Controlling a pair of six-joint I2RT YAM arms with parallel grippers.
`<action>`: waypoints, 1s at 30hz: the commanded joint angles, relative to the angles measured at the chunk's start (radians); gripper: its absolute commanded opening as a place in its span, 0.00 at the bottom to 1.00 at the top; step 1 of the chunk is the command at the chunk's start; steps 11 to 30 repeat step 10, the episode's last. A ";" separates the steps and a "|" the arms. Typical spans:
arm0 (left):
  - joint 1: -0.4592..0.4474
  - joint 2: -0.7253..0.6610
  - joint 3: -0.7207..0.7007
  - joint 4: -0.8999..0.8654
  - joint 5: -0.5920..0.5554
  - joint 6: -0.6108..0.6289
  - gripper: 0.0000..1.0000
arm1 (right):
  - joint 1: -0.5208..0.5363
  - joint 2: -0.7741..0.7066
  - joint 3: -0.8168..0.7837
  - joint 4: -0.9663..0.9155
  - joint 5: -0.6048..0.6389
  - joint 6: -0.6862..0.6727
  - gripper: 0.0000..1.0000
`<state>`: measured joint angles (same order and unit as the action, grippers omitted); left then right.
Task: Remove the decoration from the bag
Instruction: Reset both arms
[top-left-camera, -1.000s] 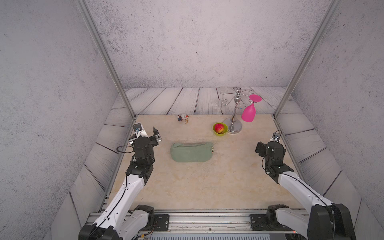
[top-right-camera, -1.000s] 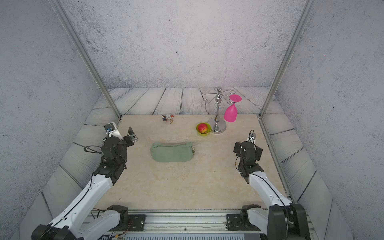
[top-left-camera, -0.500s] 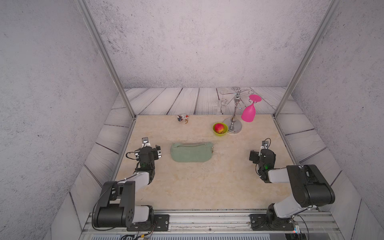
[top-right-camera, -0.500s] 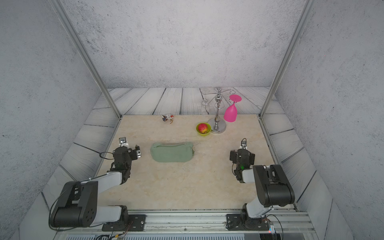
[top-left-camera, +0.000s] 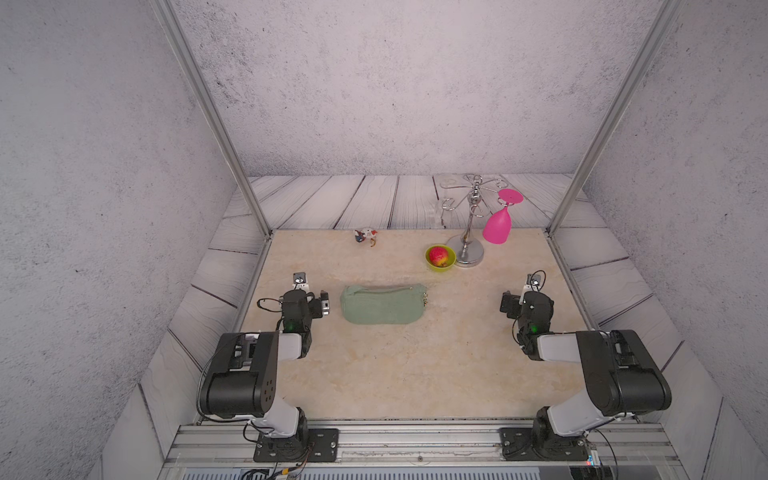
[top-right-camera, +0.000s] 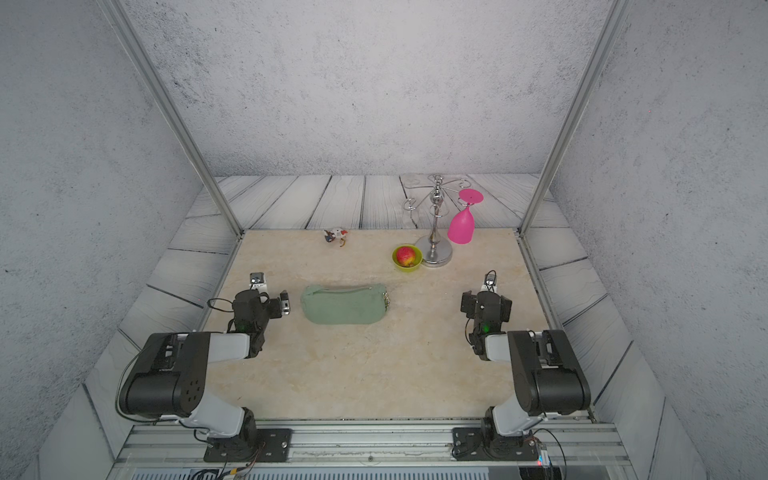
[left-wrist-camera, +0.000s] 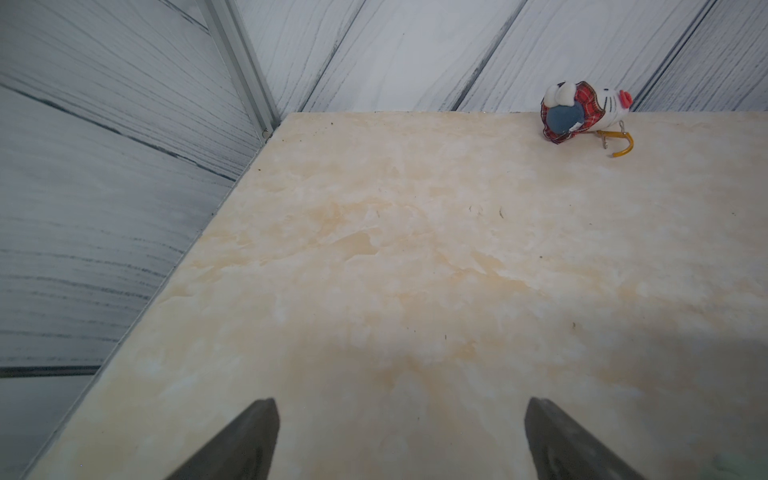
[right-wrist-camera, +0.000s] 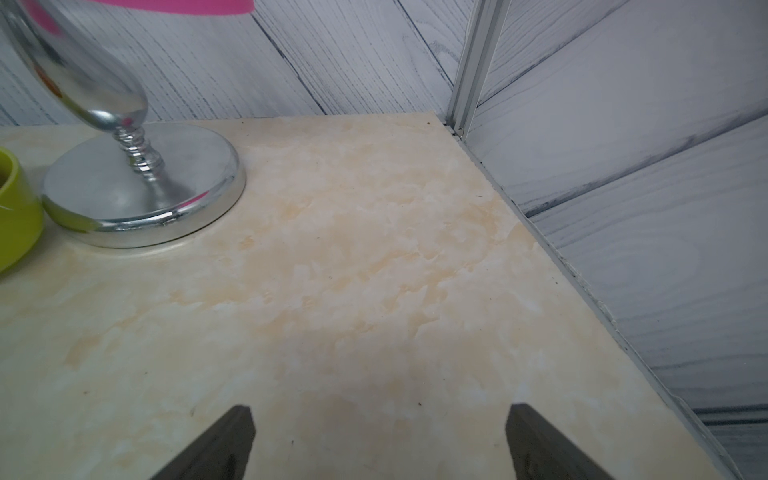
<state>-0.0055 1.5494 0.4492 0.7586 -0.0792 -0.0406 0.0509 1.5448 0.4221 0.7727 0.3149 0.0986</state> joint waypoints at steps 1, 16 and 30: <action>0.009 -0.022 0.020 -0.021 0.013 0.013 0.98 | -0.003 -0.019 0.015 -0.016 0.000 0.006 0.99; 0.009 -0.022 0.020 -0.019 0.013 0.013 0.98 | -0.003 -0.021 0.018 -0.026 -0.015 0.001 0.99; 0.009 -0.022 0.020 -0.019 0.013 0.013 0.98 | -0.003 -0.021 0.018 -0.026 -0.015 0.001 0.99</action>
